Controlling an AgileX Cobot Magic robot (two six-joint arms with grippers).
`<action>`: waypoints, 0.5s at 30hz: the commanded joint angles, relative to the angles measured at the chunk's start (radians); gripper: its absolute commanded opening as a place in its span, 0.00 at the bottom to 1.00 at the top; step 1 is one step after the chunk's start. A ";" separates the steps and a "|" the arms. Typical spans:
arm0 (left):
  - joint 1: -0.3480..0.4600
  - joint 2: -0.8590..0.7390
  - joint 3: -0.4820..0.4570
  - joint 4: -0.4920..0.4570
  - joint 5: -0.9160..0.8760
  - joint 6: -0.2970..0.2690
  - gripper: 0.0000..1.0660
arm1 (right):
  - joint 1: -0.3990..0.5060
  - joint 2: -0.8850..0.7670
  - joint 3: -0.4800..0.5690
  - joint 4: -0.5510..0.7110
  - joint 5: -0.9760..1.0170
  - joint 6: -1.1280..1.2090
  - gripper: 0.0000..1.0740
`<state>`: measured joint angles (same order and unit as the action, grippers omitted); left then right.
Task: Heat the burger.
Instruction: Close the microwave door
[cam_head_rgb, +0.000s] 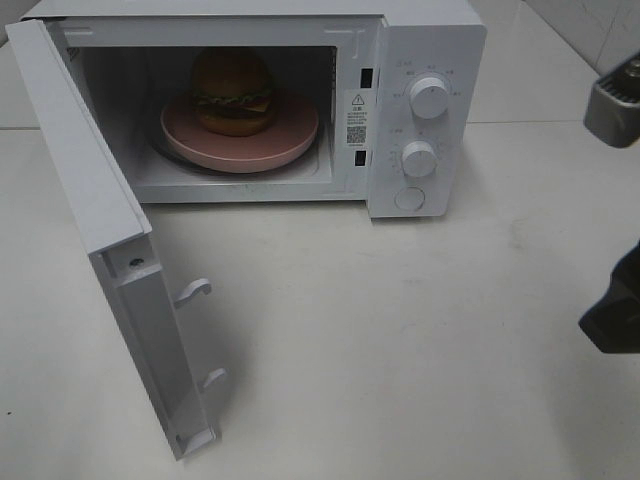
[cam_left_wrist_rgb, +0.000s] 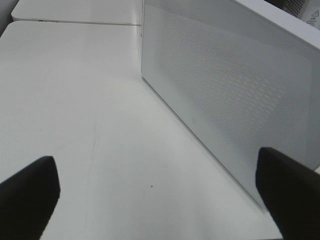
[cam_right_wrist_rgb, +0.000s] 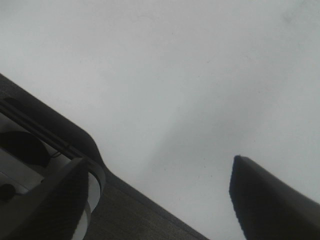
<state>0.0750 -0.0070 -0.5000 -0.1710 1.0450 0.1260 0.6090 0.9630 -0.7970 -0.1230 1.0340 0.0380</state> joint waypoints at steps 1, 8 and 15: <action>0.000 -0.018 0.003 -0.012 -0.006 -0.001 0.94 | 0.000 -0.046 0.025 -0.004 0.030 0.022 0.71; 0.000 -0.018 0.003 -0.012 -0.006 -0.001 0.94 | 0.000 -0.196 0.075 -0.005 0.064 0.042 0.71; 0.000 -0.018 0.003 -0.012 -0.006 -0.001 0.94 | -0.131 -0.333 0.126 -0.006 0.097 0.046 0.71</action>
<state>0.0750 -0.0070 -0.5000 -0.1710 1.0450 0.1260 0.5150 0.6580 -0.6870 -0.1240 1.1180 0.0780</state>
